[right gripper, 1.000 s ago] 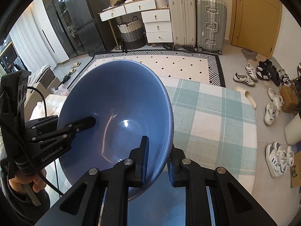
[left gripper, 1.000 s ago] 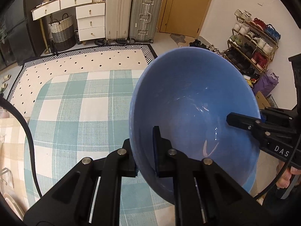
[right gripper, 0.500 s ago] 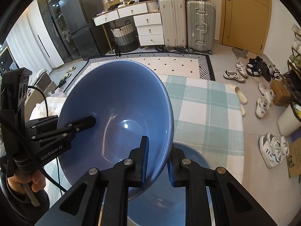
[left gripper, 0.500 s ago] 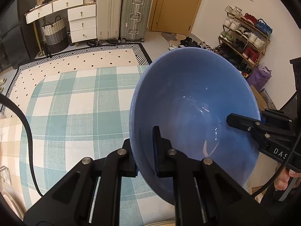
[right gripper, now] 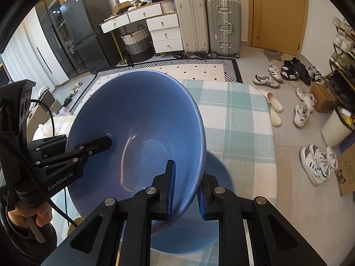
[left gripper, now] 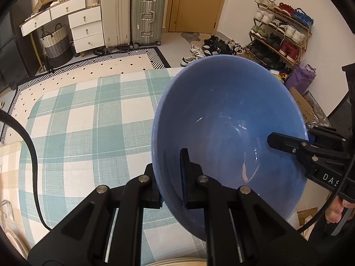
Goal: Organize plates and bowls
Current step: 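Lift the nested blue bowls with both tools and carry them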
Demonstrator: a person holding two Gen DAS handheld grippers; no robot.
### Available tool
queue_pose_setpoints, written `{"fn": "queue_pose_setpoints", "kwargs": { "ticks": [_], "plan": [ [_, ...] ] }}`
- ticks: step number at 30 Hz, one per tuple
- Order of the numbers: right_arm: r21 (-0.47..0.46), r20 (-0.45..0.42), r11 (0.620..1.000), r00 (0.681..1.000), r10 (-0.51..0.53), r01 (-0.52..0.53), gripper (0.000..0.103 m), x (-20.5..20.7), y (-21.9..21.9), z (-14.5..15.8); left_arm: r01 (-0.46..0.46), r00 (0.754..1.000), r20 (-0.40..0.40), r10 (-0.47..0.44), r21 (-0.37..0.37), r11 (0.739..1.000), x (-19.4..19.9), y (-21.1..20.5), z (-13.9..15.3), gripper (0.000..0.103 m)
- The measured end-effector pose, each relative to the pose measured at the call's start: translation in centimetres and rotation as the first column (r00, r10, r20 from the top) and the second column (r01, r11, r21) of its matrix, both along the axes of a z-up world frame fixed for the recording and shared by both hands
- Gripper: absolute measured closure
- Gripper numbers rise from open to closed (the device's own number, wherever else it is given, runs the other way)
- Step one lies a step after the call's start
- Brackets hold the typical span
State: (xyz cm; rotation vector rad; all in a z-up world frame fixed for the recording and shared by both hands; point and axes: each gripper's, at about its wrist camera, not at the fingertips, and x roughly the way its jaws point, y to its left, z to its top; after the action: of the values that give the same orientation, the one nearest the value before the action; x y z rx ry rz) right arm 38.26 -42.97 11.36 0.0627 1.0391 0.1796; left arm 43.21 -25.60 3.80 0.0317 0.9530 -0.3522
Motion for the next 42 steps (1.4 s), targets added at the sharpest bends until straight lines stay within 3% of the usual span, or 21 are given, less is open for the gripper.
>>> {"fn": "queue_pose_setpoints", "kwargs": {
  "ticks": [10,24,42],
  "plan": [
    [0.016,-0.037,0.999,0.998,-0.044,0.045,0.085,-1.2,-2.0,-2.0,0.037,0.999,-0.033,-0.036,0.022,0.999,-0.5,-2.7,-2.1,0.095],
    [0.014,-0.069,0.998,0.996,-0.060,0.061,0.085,-1.6,-2.7,-3.8,0.059,0.996,-0.068,-0.055,0.052,0.997,0.2,-3.5,-4.8,0.095],
    [-0.001,-0.087,0.997,0.993,-0.078,0.078,0.085,-1.6,-3.1,-5.9,0.058,0.998,-0.034,-0.054,0.126,0.990,0.1,-3.8,-5.7,0.094]
  ]
}}
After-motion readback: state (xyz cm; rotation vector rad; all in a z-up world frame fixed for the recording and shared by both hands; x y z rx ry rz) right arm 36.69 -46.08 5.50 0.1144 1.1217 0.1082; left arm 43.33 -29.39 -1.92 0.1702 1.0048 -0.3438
